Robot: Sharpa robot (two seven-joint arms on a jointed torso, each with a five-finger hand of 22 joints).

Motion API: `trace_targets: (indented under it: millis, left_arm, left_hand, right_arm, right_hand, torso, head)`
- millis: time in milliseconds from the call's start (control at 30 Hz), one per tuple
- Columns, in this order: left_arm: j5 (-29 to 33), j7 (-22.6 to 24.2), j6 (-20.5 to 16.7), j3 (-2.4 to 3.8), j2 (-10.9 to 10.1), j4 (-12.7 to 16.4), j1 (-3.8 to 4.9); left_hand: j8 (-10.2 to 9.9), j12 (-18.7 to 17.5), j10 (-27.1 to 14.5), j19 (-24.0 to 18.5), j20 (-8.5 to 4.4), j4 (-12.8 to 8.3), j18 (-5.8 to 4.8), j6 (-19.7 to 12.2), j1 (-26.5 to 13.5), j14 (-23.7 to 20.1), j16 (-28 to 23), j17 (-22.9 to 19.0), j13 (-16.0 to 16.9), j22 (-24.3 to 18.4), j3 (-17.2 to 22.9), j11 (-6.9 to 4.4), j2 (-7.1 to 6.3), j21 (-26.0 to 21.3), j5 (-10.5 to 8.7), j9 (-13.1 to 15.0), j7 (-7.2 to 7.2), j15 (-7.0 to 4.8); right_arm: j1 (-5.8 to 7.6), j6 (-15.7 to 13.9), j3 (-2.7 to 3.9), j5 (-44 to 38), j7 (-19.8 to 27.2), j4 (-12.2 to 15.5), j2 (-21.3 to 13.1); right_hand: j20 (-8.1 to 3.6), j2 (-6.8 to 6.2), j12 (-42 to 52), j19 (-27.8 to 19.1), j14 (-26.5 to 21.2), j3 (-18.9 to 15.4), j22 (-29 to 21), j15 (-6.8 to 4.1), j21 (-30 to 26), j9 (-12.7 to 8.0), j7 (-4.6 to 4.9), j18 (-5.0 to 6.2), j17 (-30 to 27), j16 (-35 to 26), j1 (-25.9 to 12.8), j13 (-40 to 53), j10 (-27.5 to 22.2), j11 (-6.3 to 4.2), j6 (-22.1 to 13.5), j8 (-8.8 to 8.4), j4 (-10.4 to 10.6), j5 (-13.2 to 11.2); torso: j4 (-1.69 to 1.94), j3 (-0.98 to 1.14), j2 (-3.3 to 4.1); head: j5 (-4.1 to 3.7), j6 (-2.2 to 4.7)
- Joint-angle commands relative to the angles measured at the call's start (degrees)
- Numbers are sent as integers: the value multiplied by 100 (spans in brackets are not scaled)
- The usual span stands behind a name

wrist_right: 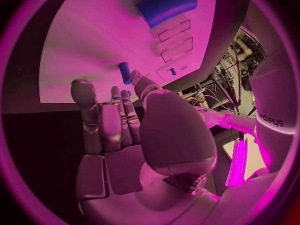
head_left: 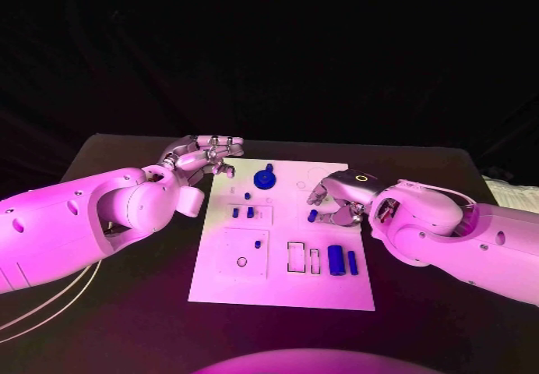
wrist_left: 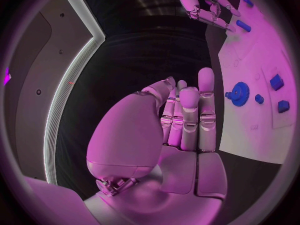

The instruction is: Assemble the parts on the task board

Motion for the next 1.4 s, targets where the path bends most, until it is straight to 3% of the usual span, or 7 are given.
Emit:
trace_targets:
  millis: [33,367,600,700,900,1033,1400]
  left_arm:
    - [-17,37,118,4,11,5,2]
    - [-17,36,121,4,-1,11,2]
    - [-17,35,122,4,-5,14,2]
    - [-17,35,125,4,-6,14,2]
    - [-17,32,131,4,-2,5,2]
    - [-17,28,139,4,2,-4,1]
    - [-17,25,144,4,11,-58,0]
  left_hand:
    - [3,24,-33,-32,21,-4,108,-49,24,-45,-24,-5,8,-9,-17,-9,14,-33,35,-5,10,4]
    - [3,24,-33,-32,21,-4,108,-49,24,-45,-24,-5,8,-9,-17,-9,14,-33,35,-5,10,4]
    - [3,24,-33,-32,21,-4,108,-49,24,-45,-24,-5,8,-9,-17,-9,14,-33,35,-5,10,4]
    - [3,24,-33,-32,21,-4,108,-49,24,-45,-24,-5,8,-9,-17,-9,14,-33,35,-5,10,4]
    - [3,24,-33,-32,21,-4,108,-49,24,-45,-24,-5,8,-9,-17,-9,14,-33,35,-5,10,4]
    - [2,30,-45,-35,24,-2,107,-58,19,-53,-28,-14,8,-12,-21,-5,16,-39,36,-7,14,7]
    - [2,32,-49,-36,25,-1,107,-61,17,-55,-29,-17,8,-13,-23,-3,17,-41,36,-8,15,9]
  right_arm:
    - [-15,334,-7,-127,-45,-62,58]
    - [-52,371,-20,-116,8,-201,226]
    - [-65,266,-23,-156,-8,-236,271]
    - [-72,93,-23,-185,-4,-235,278]
    - [-82,-595,-23,-210,31,-206,262]
    - [-80,-826,-12,-83,81,-68,167]
    - [28,-784,32,629,237,601,-41]
  right_hand:
    - [-21,46,45,6,143,-12,9,-13,-6,11,25,54,1,-23,58,3,77,-19,117,14,-3,-5]
    - [-110,328,175,189,182,286,295,-120,182,57,16,7,83,49,215,2,618,-142,507,87,19,-76]
    - [-173,389,125,277,207,520,469,-176,298,89,-20,-24,189,135,285,2,861,-204,713,140,-25,-89]
    - [-194,408,121,323,219,591,567,-203,360,104,-40,-37,257,188,312,12,962,-233,786,166,-54,-89]
    - [-250,424,125,409,233,720,745,-262,479,137,-69,-63,338,257,370,34,1153,-287,887,207,-139,-89]
    - [-267,417,104,424,229,775,775,-273,502,142,-67,-69,333,259,391,36,1182,-293,892,205,-180,-88]
    - [-274,395,74,424,227,805,778,-271,509,143,-53,-72,337,265,377,33,1180,-282,878,193,-198,-89]
  torso:
    - [3,-4,-3]
    - [-2,-3,-4]
    - [-6,-1,-4]
    - [0,0,-1]
    - [1,0,-8]
    - [2,-1,-8]
    - [-8,-7,-12]
  head:
    - [9,-24]
    - [28,-65]
    - [26,-68]
    - [22,-67]
    - [13,-72]
    - [21,-66]
    - [51,-39]
